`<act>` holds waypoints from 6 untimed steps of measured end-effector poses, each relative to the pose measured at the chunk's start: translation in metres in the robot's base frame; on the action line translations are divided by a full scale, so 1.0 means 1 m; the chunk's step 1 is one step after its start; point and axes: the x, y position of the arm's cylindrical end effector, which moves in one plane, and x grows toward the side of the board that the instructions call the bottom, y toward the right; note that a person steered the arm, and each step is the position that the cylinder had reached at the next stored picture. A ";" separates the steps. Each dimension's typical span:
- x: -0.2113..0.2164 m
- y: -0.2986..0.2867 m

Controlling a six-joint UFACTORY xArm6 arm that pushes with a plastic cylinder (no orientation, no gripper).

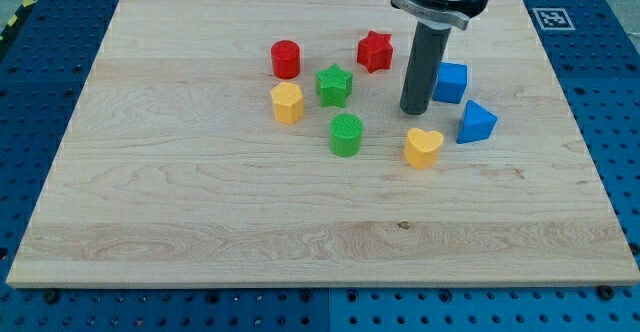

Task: Push the yellow heart down a bit

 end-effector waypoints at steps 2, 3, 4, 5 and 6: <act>0.031 -0.006; 0.034 -0.006; 0.034 -0.007; 0.045 -0.009; 0.051 -0.012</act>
